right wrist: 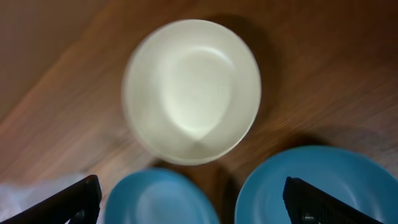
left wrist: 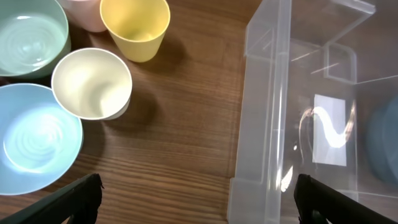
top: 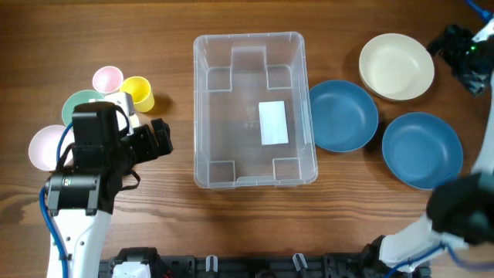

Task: Pack container
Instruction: 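Reach the right gripper to the cream bowl rim and grasp it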

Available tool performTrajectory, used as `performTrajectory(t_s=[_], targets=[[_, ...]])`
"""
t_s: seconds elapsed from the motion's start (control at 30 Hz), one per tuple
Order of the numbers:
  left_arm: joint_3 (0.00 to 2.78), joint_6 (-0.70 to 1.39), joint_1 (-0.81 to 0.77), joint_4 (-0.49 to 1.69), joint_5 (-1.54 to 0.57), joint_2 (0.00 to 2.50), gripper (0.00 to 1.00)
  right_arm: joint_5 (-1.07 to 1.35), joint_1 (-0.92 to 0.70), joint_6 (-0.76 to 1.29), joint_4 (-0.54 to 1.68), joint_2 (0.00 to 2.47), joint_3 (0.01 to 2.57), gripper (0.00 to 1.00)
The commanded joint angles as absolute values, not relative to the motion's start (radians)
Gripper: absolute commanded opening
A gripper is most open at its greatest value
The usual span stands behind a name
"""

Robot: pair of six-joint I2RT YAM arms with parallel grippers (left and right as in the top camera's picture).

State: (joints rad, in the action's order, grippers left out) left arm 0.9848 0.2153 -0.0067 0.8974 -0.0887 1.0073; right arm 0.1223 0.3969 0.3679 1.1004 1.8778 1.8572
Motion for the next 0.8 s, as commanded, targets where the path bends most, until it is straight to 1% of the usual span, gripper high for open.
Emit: performTrajectory(t_s=[0.0,0.1,0.2,0.27,0.3,0.33,0.4,0.43,0.5,0.6,0.67,0.77], targets=[[1.002,0.221,-0.01,0.895,-0.108,1.028,1.0,0.072,0.439,0.434,1.11,2.06,1.872,0.95],[1.002,0.221,-0.01,0.881,-0.108,1.028,1.0,0.072,0.456,0.409,1.088,2.196,1.872,0.96],[1.002,0.221,-0.01,0.87,-0.108,1.028,1.0,0.075,0.45,0.393,1.045,2.254,1.872,0.95],[1.002,0.221,-0.01,0.866,-0.108,1.028,1.0,0.075,0.442,0.392,1.019,2.269,1.871,0.9],[1.002,0.221,-0.01,0.865,-0.108,1.028,1.0,0.076,0.431,0.393,0.982,2.273,1.859,0.86],[1.003,0.221,-0.01,0.865,-0.108,1.028,1.0,0.075,0.423,0.393,0.964,2.276,1.852,0.84],[1.002,0.221,-0.01,0.864,-0.108,1.028,1.0,0.075,0.404,0.394,0.941,2.294,1.851,0.74],[1.002,0.221,-0.01,0.864,-0.108,1.028,1.0,0.075,0.392,0.395,0.932,2.302,1.851,0.65],[1.003,0.221,-0.01,0.865,-0.108,1.028,1.0,0.075,0.374,0.396,0.917,2.303,1.851,0.57],[1.002,0.221,-0.01,0.864,-0.108,1.028,1.0,0.07,0.368,0.396,0.912,2.303,1.851,0.37],[1.002,0.221,-0.01,0.864,-0.108,1.028,1.0,0.067,0.369,0.395,0.913,2.302,1.851,0.33],[1.002,0.221,-0.01,0.857,-0.108,1.028,1.0,0.056,0.369,0.396,0.909,2.303,1.851,0.23]])
